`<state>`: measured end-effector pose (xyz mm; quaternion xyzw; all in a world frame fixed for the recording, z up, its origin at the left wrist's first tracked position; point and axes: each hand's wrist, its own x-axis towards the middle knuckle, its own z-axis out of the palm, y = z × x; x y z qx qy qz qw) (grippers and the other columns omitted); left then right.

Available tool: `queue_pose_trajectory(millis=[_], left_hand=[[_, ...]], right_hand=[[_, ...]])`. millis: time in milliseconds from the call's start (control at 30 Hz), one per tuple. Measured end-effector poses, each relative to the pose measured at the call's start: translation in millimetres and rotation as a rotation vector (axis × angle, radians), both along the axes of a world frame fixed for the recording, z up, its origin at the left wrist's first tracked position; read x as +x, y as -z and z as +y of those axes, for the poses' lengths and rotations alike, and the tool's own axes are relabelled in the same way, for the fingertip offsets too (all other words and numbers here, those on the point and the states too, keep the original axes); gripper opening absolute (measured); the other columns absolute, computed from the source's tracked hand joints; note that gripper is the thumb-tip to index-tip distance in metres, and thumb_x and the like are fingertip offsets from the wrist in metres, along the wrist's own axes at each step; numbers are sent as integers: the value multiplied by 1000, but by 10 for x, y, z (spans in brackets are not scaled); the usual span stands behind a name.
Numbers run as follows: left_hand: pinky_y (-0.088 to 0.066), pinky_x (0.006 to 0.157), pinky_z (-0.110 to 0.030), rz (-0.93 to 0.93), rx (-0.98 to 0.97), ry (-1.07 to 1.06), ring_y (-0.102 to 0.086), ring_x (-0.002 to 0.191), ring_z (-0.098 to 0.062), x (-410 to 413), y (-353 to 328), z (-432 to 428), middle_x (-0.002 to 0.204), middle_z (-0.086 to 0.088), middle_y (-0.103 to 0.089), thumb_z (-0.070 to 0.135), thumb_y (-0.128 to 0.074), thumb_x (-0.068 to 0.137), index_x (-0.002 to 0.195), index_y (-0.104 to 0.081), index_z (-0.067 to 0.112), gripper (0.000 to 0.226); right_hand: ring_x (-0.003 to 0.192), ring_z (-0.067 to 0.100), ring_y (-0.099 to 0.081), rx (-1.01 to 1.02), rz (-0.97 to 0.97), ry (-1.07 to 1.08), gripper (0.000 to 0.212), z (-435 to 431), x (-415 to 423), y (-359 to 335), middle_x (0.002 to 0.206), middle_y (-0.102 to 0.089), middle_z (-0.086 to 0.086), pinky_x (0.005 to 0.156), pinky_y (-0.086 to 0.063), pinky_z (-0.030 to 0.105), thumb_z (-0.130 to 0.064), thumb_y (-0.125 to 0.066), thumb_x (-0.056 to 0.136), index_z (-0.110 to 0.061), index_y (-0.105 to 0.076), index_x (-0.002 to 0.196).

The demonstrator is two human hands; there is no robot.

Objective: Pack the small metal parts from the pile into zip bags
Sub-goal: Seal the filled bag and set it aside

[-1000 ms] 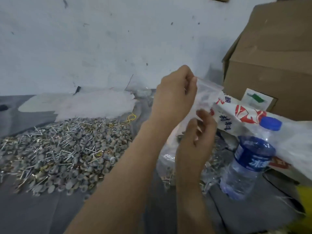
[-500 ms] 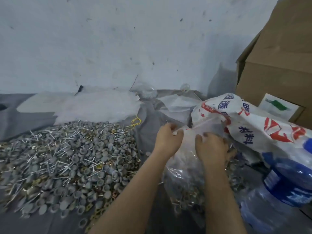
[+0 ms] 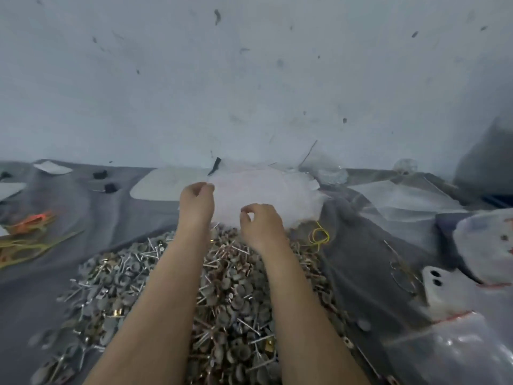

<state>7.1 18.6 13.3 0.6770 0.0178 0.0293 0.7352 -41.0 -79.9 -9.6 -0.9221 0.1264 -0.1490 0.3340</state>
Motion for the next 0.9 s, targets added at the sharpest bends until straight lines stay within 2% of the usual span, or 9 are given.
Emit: queue_pose_trajectory(millis=[133, 200, 300, 433, 500, 600, 733, 800, 900], left_hand=[[-37, 69, -31, 196, -197, -60, -41, 83, -20, 618, 128, 200, 88, -6, -45, 14, -40, 97, 101, -50, 10, 12], [-39, 75, -34, 235, -324, -74, -48, 85, -24, 928, 225, 231, 94, -8, -52, 14, -40, 95, 101, -52, 7, 15], [-47, 83, -38, 228, -317, -125, -54, 91, -28, 1190, 314, 237, 90, -8, -54, 15, -42, 94, 89, -51, 6, 13], [-49, 94, -44, 216, -296, -143, -57, 99, -30, 1330, 418, 249, 106, -9, -53, 17, -44, 94, 107, -54, 4, 20], [-49, 80, -35, 213, -309, -135, -56, 89, -26, 1312, 449, 271, 103, -11, -55, 16, -44, 93, 99, -55, 4, 17], [-47, 64, -28, 227, -333, -111, -57, 76, -24, 1197, 470, 313, 94, -11, -58, 15, -43, 95, 107, -55, 2, 21], [-50, 84, -35, 235, -296, -97, -57, 107, -29, 1017, 434, 389, 123, -12, -56, 16, -42, 96, 131, -49, 5, 37], [-43, 98, -41, 253, -248, -101, -49, 120, -30, 883, 367, 433, 133, -13, -51, 17, -42, 97, 135, -46, 6, 40], [-40, 98, -42, 257, -237, -29, -49, 118, -27, 627, 247, 517, 138, -20, -48, 18, -45, 97, 135, -45, 3, 41]], right_hand=[[123, 33, -46, -78, 217, -60, 37, 270, 753, 97, 138, -45, 10, 105, -39, 41, -23, -42, 97, -19, -56, 131], [128, 34, -39, -136, 321, -88, 40, 442, 1141, 174, 141, -38, 9, 109, -31, 46, -22, -41, 96, -22, -51, 134], [135, 35, -26, -241, 539, -106, 43, 612, 1530, 297, 146, -31, 10, 113, -14, 55, -25, -42, 95, -24, -46, 137], [133, 32, -34, -235, 613, -81, 42, 633, 1737, 411, 143, -40, 9, 112, -14, 56, -25, -45, 92, -20, -48, 133], [129, 27, -42, -200, 584, -45, 38, 630, 1748, 396, 139, -47, 5, 112, -22, 49, -25, -48, 92, -19, -52, 129], [122, 27, -49, -155, 503, -10, 36, 615, 1631, 382, 133, -52, 6, 105, -35, 40, -19, -51, 91, -14, -53, 127], [106, 33, -59, -88, 152, 89, 21, 524, 1396, 236, 114, -62, 17, 81, -48, 33, -2, -47, 89, -4, -60, 105], [99, 32, -61, -35, -24, 126, 18, 473, 1246, 85, 105, -65, 18, 70, -43, 28, 2, -45, 89, -3, -61, 95], [98, 28, -58, 70, -240, 113, 21, 448, 919, -101, 105, -61, 14, 72, -38, 25, -3, -45, 94, -2, -53, 114]])
